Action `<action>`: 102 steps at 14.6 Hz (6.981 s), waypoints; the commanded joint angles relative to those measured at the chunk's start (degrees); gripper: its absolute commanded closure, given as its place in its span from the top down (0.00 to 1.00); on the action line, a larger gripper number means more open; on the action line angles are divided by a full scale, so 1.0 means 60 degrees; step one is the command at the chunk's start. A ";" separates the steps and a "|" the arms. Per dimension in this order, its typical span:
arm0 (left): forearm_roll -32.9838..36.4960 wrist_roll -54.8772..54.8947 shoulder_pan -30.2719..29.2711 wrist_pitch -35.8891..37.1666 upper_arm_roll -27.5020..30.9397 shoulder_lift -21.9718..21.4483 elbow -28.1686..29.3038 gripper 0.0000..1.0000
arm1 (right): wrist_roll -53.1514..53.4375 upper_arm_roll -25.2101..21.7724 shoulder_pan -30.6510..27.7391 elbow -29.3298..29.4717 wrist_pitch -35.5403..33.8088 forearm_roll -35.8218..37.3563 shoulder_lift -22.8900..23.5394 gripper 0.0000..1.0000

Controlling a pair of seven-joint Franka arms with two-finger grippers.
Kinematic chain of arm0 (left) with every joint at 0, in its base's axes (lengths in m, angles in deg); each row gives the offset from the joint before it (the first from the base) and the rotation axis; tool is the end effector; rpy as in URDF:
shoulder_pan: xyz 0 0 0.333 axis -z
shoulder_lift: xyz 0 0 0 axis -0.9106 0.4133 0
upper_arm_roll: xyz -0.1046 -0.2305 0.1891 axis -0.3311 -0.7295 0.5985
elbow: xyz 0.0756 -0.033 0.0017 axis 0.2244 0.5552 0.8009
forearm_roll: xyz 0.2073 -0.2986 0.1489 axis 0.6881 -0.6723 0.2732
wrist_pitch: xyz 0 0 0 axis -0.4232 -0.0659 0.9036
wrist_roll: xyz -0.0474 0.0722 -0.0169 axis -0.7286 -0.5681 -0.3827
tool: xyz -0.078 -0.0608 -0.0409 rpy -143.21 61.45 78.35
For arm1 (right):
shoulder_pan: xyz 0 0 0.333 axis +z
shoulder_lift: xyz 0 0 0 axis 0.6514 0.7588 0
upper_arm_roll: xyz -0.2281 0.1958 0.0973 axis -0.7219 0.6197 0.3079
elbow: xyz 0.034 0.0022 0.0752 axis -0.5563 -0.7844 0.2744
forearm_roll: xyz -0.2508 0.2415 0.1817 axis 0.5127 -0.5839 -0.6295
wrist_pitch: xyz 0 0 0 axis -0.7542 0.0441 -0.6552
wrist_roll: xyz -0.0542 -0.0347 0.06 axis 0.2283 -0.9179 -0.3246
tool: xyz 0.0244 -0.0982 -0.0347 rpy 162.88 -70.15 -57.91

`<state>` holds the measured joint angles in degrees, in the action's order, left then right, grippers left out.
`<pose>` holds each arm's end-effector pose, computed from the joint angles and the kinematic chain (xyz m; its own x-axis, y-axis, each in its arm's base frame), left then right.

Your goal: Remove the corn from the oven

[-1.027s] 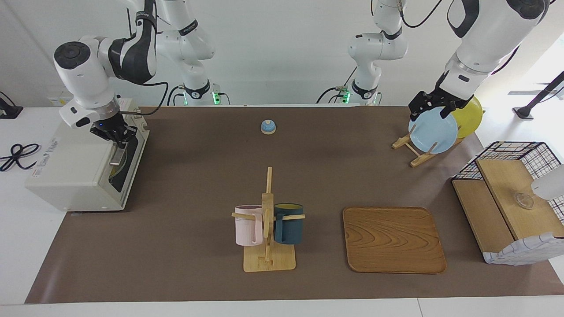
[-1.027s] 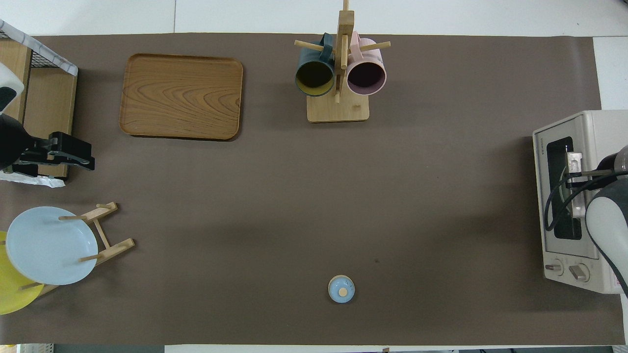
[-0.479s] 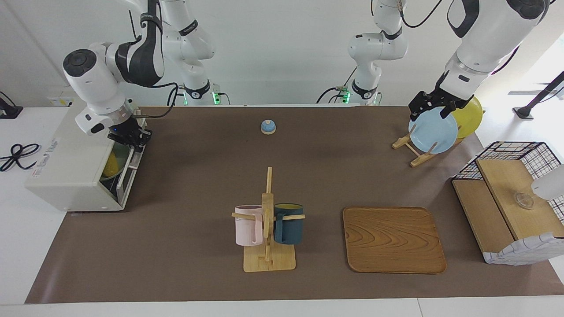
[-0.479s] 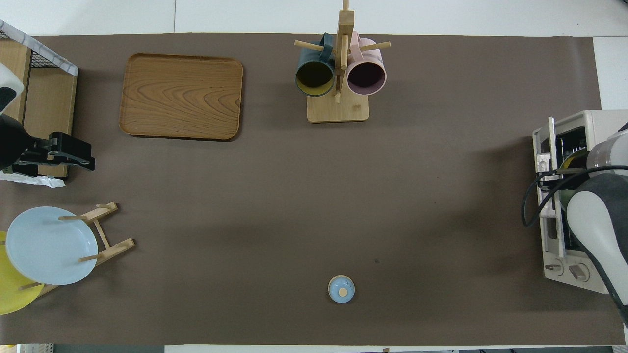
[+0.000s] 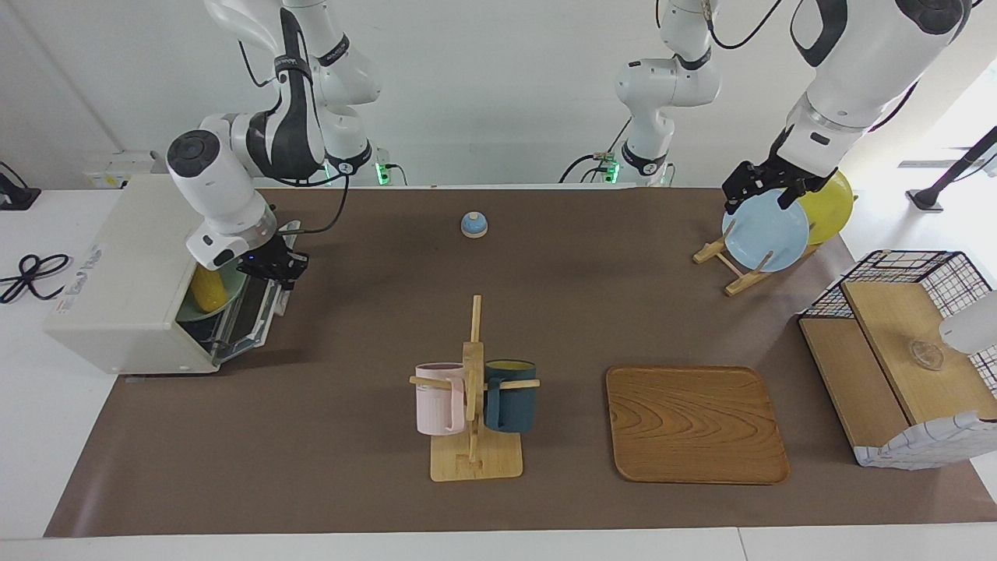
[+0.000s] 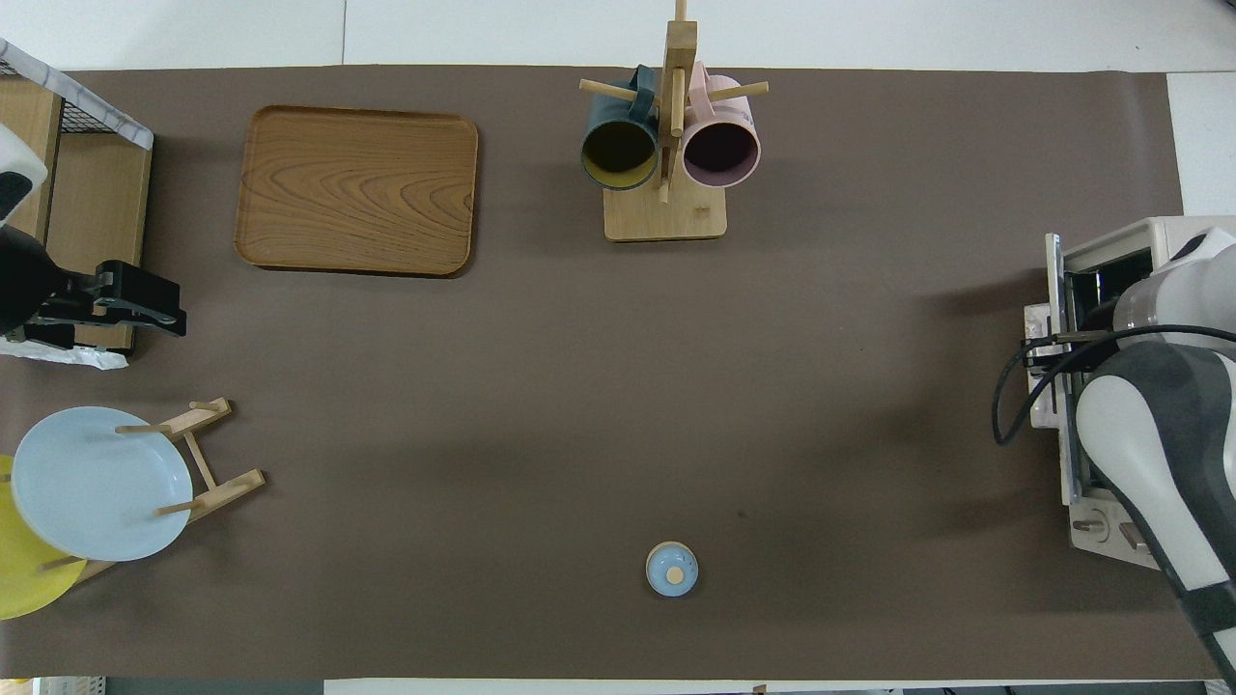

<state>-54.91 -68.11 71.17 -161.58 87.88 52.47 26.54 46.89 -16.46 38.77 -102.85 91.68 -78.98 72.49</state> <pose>0.5358 -0.0613 0.6133 0.9938 0.0320 -0.1069 0.0328 -0.9994 0.0059 0.5279 -0.0139 0.3814 0.9987 0.0176 -0.0486 0.0169 -0.9998 -0.0141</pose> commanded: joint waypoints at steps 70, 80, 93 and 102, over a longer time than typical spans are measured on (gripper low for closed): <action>-0.0061 -0.0044 -0.0081 0.0156 -0.0048 -0.0076 -0.0029 1.00 | 0.1537 -0.0212 0.1935 0.1111 -0.1941 0.1778 0.0120 0.00; -0.0061 -0.0044 -0.0052 0.0112 -0.0048 -0.0076 -0.0029 1.00 | 0.6224 -0.0197 0.5509 0.4362 -0.2838 0.1616 0.2914 0.00; -0.0075 0.0088 -0.0037 -0.0664 -0.0077 -0.0120 0.0264 1.00 | 0.8090 -0.0109 0.6362 0.4804 -0.0846 0.0298 0.4208 0.37; -0.0149 0.0073 0.0648 -0.1147 -0.0121 -0.0223 0.0761 1.00 | 0.7197 -0.0241 0.5032 0.3770 -0.2267 0.2199 0.2833 0.27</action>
<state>-55.17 -67.91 72.08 -165.97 86.71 52.46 27.97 90.97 -18.22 71.37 -73.43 77.00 -69.52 92.92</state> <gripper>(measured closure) 0.000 0.705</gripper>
